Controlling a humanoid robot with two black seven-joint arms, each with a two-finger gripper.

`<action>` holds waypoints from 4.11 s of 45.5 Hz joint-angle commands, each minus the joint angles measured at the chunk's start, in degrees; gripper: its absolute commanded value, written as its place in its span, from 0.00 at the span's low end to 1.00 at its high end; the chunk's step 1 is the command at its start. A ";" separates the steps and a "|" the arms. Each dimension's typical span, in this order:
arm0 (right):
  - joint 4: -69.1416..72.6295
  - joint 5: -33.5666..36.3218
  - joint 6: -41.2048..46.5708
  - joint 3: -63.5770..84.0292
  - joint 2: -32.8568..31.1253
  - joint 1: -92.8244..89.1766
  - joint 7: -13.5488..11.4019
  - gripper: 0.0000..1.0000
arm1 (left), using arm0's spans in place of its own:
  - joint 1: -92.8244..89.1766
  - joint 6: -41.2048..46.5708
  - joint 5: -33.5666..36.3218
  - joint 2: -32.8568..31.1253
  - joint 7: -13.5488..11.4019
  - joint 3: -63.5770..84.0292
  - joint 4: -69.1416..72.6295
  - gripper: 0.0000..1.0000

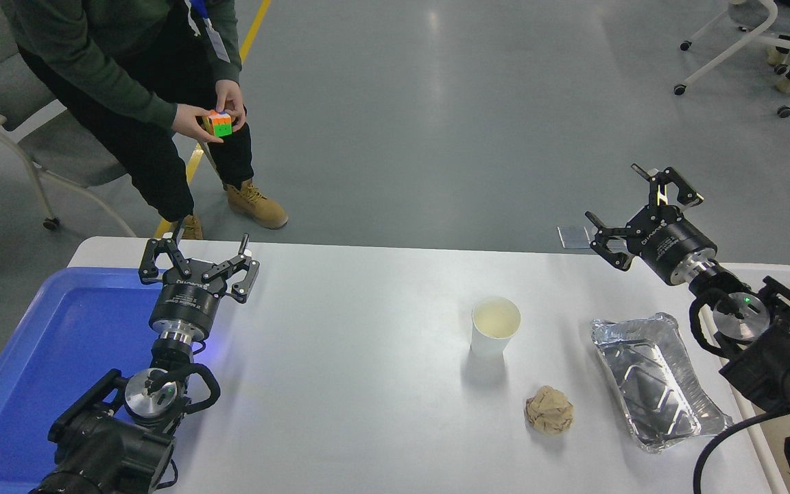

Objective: Pick up paper cup place in dustbin

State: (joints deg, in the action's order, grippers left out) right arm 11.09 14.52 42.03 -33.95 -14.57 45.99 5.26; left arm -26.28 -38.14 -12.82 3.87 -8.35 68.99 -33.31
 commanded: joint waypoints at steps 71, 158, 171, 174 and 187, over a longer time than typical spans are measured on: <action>54.02 -19.44 -8.54 83.51 -29.90 71.59 -0.43 1.00 | 0.00 0.00 -0.01 0.17 0.00 -0.26 0.00 0.99; 73.91 -15.67 2.97 105.94 10.09 92.62 -0.43 1.00 | 0.00 0.00 0.08 0.17 0.00 -0.26 0.00 0.99; 58.53 -15.75 2.97 104.53 14.57 79.79 -0.43 1.00 | 0.00 0.00 0.08 0.17 0.00 -0.35 0.00 0.99; 55.36 -15.93 2.97 103.74 14.57 76.54 -0.43 1.00 | 0.00 0.00 -0.01 0.17 0.00 -0.35 0.00 0.99; 45.07 -16.55 -4.67 103.12 14.57 61.77 -0.43 1.00 | 0.00 0.00 0.08 0.17 0.00 -0.35 0.00 0.99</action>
State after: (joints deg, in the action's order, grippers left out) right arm 64.85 -1.46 43.14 69.75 -0.50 119.27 4.84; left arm -26.28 -38.14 -12.74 4.04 -8.35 68.66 -33.32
